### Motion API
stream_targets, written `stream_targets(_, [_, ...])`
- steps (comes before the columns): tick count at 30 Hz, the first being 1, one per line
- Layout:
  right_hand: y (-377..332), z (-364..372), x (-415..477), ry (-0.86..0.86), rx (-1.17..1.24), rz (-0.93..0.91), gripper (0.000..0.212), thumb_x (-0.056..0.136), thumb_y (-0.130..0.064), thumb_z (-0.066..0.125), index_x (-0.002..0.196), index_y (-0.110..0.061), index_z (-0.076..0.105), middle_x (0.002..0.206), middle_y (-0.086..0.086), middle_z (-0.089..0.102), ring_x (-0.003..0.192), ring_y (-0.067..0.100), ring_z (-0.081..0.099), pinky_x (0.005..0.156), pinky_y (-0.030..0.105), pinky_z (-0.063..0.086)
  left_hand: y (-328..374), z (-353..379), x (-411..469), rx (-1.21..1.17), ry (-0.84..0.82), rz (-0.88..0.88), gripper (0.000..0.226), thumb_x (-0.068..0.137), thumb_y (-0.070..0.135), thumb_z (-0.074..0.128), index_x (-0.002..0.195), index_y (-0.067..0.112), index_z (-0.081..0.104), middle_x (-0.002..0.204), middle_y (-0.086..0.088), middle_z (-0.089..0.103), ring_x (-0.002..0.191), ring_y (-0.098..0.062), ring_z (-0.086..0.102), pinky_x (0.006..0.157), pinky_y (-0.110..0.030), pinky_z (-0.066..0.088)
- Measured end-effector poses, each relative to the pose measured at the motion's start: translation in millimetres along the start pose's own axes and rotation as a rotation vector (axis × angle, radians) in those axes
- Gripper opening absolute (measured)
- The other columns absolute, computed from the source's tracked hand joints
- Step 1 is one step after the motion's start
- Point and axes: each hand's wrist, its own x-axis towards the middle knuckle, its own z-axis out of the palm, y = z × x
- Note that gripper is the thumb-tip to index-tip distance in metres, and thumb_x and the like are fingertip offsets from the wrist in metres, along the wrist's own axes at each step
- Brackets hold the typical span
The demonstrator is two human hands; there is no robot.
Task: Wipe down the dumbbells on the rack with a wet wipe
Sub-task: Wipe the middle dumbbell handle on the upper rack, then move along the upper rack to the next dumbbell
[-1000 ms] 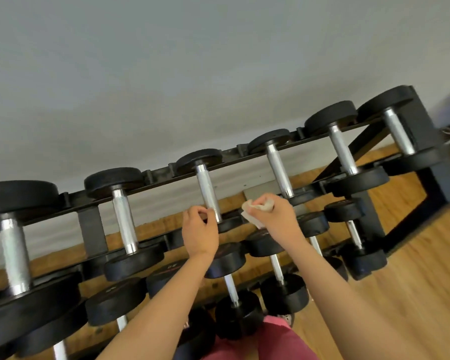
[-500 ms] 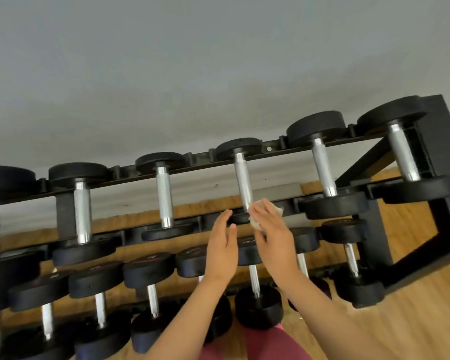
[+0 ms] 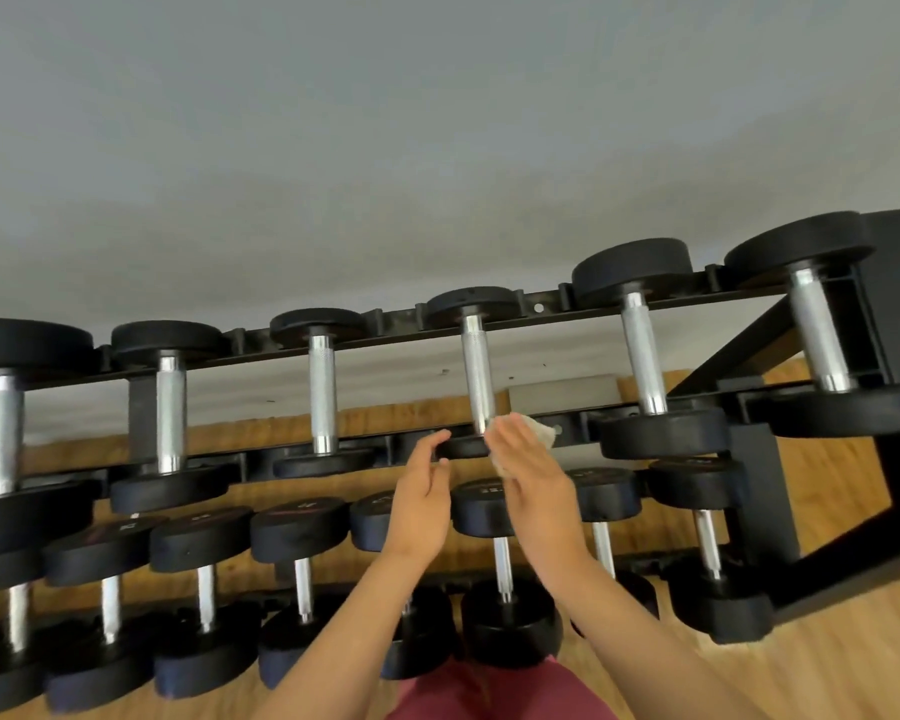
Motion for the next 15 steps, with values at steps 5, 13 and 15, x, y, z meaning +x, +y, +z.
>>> stream_targets(5, [-5,22,8,-0.208,-0.250,-0.257,0.085,0.057,0.005,0.083,0.135,-0.005,0.050,0.142,0.009,0.052,0.148,0.017,0.003,0.118,0.037,0.011,2,-4,0,-0.120,-0.002,0.000,0.035,0.102,0.004,0.038,0.132,0.013,0.054,0.126,0.004,0.061,0.117,-0.003,0.056,0.103,-0.019,0.043])
stream_targets(13, [17,-12,0,0.028,0.381,0.291,0.059,0.088,0.013,0.058,0.135,-0.021,0.054,0.142,-0.002,0.053,0.135,0.004,0.044,0.114,0.030,0.035,8,-9,11,-0.008,0.032,-0.027,0.022,0.102,0.011,0.045,0.113,0.017,0.063,0.105,0.007,0.063,0.093,0.014,0.055,0.082,-0.003,0.039])
stream_targets(15, [11,-18,4,0.088,0.494,0.464,0.050,0.089,0.008,0.060,0.125,-0.027,0.058,0.133,-0.001,0.061,0.125,-0.003,0.051,0.109,0.023,0.039,10,0,17,0.003,0.078,-0.025,0.016,0.102,0.018,0.046,0.102,0.016,0.063,0.099,0.003,0.063,0.091,0.005,0.057,0.082,-0.011,0.039])
